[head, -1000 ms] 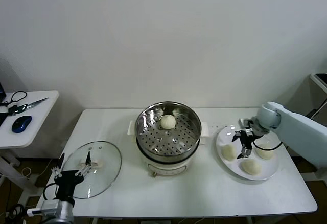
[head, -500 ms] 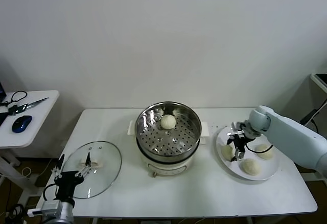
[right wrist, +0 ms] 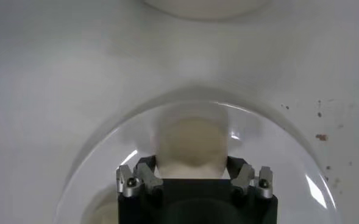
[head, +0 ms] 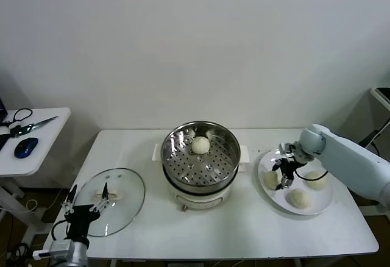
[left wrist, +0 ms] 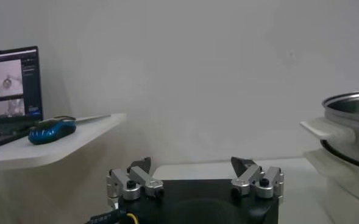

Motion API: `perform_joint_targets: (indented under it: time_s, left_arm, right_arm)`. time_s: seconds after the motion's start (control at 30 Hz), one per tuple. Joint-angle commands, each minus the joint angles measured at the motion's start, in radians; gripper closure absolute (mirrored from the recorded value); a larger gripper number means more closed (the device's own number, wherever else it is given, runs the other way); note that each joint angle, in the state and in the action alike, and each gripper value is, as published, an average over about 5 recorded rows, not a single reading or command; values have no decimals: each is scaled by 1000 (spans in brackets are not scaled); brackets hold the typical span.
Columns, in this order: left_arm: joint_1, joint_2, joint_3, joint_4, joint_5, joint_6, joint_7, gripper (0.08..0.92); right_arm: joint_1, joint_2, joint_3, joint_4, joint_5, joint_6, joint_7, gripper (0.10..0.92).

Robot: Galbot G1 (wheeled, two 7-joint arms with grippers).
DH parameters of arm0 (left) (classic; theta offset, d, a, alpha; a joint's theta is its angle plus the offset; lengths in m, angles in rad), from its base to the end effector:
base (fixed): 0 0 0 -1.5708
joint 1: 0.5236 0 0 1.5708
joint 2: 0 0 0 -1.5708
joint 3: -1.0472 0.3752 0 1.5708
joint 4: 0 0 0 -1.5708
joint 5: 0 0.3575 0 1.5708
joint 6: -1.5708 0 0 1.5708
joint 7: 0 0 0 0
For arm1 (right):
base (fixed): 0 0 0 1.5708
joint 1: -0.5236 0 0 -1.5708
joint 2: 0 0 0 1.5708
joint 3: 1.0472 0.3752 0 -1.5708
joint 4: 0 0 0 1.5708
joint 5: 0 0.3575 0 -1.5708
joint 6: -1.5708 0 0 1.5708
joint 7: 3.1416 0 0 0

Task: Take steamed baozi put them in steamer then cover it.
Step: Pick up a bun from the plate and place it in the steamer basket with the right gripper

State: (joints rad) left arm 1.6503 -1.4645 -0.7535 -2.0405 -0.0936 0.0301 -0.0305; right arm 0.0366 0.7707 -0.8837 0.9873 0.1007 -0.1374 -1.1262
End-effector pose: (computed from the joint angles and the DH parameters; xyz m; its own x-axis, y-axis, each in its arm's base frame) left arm 0.1397 0.0949 -0.3445 -0.9737 -0.1870 0.1299 -0.1708 0.9771 0.1266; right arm 0.5616 -0.2054 -0.2424 -0.0658 -0.2099 0.9755 -0.9971 0.0501 -0.0564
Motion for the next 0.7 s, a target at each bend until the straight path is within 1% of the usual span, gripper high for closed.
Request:
perform_joint_targets:
  time_s: [0.03, 0.17, 0.3, 0.4, 0.5, 0.7]
  left_arm:
    - [2, 1, 0, -3, -2, 0, -1, 177]
    - [5, 3, 0, -9, -5, 1, -1, 177]
    - [6, 3, 1, -21, -7, 5, -5, 177]
    - [7, 1, 4, -33, -6, 10, -9, 177]
    - [9, -5, 11, -43, -3, 11, -10, 177]
    - [18, -8, 27, -64, 0, 10, -10, 177]
  right_arm:
    - [106, -47, -60, 36, 62, 6, -3, 293]
    - [335, -83, -223, 71, 193, 21, -14, 296]
    - [608, -62, -430, 81, 338, 30, -32, 296]
    - [785, -10, -573, 91, 456, 28, -43, 296]
    - [898, 66, -665, 108, 559, 15, -47, 296]
    - [953, 232, -701, 153, 742, -69, -1, 296]
